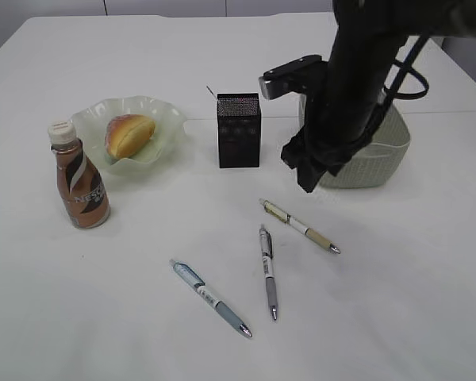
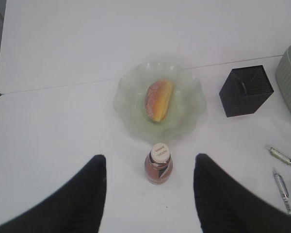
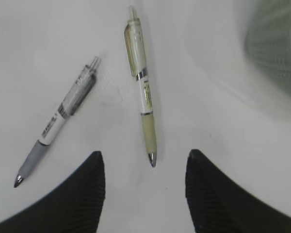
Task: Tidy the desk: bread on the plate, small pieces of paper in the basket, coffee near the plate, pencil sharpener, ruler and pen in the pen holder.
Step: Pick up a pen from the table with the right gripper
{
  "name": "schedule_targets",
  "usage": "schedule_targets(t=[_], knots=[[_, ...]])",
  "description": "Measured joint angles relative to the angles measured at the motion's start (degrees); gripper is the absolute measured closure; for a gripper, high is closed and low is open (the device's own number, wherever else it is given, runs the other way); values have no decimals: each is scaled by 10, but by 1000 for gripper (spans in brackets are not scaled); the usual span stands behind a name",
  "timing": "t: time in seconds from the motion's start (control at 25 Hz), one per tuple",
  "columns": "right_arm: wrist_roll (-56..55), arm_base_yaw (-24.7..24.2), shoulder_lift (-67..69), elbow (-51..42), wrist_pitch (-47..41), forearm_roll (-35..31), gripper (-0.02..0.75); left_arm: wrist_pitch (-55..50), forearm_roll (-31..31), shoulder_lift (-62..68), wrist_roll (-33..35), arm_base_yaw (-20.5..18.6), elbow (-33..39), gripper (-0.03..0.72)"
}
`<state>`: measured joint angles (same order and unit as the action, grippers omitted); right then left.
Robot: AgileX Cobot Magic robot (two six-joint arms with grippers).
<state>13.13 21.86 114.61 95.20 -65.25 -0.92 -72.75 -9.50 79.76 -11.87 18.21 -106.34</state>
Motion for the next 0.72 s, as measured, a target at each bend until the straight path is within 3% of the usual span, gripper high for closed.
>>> schedule_targets(t=[0.72], knots=[[91, 0, 128, 40, 63, 1, 310, 0, -2, 0, 0, 0, 0, 281]])
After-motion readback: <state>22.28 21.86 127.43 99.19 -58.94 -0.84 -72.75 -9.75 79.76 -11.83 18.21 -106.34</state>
